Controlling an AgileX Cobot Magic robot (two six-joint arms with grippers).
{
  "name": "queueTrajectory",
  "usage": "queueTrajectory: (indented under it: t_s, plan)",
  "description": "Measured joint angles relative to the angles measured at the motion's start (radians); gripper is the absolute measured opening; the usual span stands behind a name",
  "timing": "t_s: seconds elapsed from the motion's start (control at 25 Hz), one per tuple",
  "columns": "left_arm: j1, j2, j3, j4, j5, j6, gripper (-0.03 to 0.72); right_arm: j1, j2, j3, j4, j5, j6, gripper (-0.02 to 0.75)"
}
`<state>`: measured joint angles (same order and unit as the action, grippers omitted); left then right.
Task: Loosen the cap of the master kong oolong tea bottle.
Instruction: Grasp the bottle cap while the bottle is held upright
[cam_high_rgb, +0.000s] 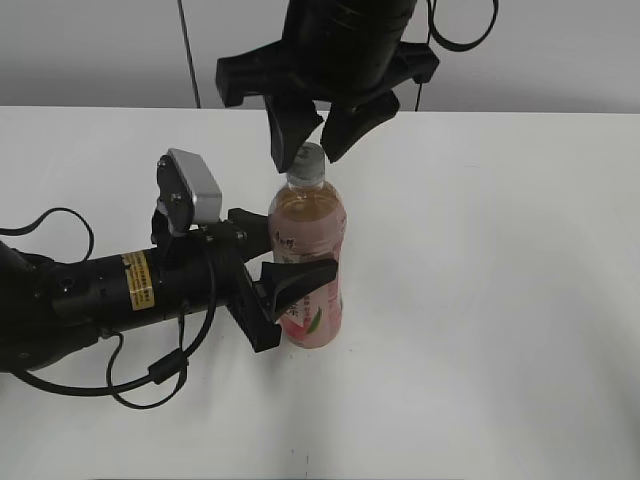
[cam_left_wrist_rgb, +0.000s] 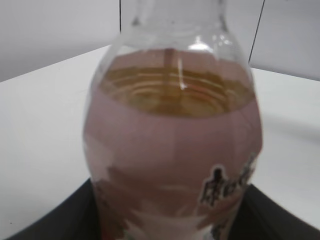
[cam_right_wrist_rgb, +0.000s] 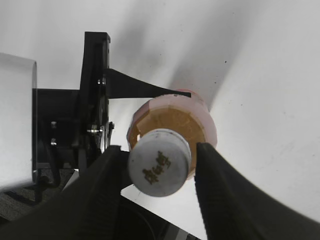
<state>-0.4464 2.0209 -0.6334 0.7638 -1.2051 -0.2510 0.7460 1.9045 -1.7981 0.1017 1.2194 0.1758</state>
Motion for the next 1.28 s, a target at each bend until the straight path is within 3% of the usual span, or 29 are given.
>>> queueTrajectory:
  t_s: [0.24, 0.6, 0.76, 1.08, 1.28]
  plan:
    - [0.0, 0.0, 0.0, 0.0, 0.0, 0.0, 0.391, 0.0, 0.0, 0.0, -0.008, 0.0, 0.001, 0.27]
    - [0.0, 0.0, 0.0, 0.0, 0.0, 0.0, 0.391, 0.0, 0.0, 0.0, -0.01, 0.0, -0.082, 0.27]
    - [0.0, 0.0, 0.0, 0.0, 0.0, 0.0, 0.391, 0.0, 0.0, 0.0, -0.01, 0.0, -0.328, 0.27]
    - [0.0, 0.0, 0.0, 0.0, 0.001, 0.0, 0.391, 0.0, 0.0, -0.003, -0.01, 0.0, -1.05, 0.269]
    - [0.0, 0.0, 0.0, 0.0, 0.001, 0.0, 0.391, 0.0, 0.0, -0.003, -0.01, 0.0, -1.276, 0.265]
